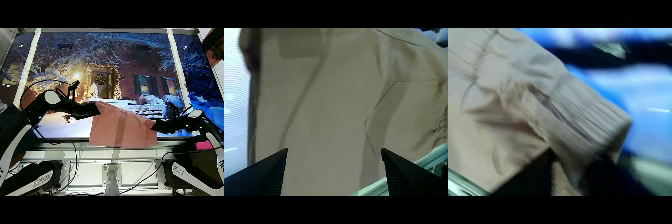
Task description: Fold the clothes and pants, and hang the long-sleeved shirts on hangers.
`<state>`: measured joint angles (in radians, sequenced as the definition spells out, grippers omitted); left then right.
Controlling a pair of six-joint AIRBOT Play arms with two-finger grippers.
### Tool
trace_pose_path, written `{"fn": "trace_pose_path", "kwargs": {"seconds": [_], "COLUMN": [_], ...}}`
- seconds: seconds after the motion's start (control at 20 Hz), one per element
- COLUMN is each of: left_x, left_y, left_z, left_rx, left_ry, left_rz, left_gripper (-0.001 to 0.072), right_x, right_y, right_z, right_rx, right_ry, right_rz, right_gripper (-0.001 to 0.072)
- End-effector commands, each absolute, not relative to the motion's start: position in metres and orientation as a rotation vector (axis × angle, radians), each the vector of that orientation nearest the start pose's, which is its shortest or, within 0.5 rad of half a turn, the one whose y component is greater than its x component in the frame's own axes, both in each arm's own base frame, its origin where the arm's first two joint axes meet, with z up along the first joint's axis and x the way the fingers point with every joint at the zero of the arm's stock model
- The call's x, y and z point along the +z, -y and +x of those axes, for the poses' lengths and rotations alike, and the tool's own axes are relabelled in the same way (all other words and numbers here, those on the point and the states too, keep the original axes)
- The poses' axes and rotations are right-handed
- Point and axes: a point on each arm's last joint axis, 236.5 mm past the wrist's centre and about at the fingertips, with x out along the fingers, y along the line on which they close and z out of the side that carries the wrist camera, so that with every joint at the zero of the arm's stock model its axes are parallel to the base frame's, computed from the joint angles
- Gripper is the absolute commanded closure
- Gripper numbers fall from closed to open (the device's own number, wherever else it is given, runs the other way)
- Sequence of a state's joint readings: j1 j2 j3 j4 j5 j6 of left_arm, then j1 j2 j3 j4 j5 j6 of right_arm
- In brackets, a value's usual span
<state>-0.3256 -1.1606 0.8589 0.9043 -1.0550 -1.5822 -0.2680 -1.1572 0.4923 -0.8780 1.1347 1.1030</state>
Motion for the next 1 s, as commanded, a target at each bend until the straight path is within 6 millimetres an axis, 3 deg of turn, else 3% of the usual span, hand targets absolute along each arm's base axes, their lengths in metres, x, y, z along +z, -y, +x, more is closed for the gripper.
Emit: {"fn": "trace_pose_path", "kwargs": {"seconds": [0.0, 0.05, 0.25, 0.45, 0.6, 0.75, 0.85, 0.95], "left_x": [-0.005, -0.005, -0.005, -0.005, -0.005, -0.004, -0.003, -0.003], "left_y": [0.227, 0.227, 0.227, 0.227, 0.227, 0.227, 0.227, 0.227], "left_z": [0.276, 0.276, 0.276, 0.276, 0.278, 0.285, 0.289, 0.290], "left_rx": [-0.520, -0.520, -0.520, -0.520, -0.519, -0.508, -0.503, -0.502], "left_ry": [-1.412, -1.412, -1.413, -1.413, -1.407, -1.376, -1.359, -1.357], "left_rz": [-0.464, -0.464, -0.464, -0.465, -0.466, -0.473, -0.477, -0.477], "left_gripper": [0.0062, 0.0061, 0.0061, 0.0061, 0.0061, 0.0061, 0.0061, 0.0061], "right_x": [-0.079, -0.075, -0.073, -0.059, -0.030, 0.011, 0.044, 0.074], "right_y": [-0.096, -0.096, -0.080, -0.045, -0.002, 0.045, 0.087, 0.141], "right_z": [0.277, 0.287, 0.314, 0.357, 0.400, 0.434, 0.451, 0.455], "right_rx": [0.396, 0.397, 0.386, 0.254, 0.119, 0.001, -0.116, -0.250], "right_ry": [-1.279, -1.235, -1.099, -0.969, -0.834, -0.704, -0.595, -0.479], "right_rz": [0.756, 0.765, 0.652, 0.583, 0.482, 0.346, 0.348, 0.377], "right_gripper": [0.0637, 0.0694, 0.0694, 0.0695, 0.0695, 0.0695, 0.0695, 0.0695]}}
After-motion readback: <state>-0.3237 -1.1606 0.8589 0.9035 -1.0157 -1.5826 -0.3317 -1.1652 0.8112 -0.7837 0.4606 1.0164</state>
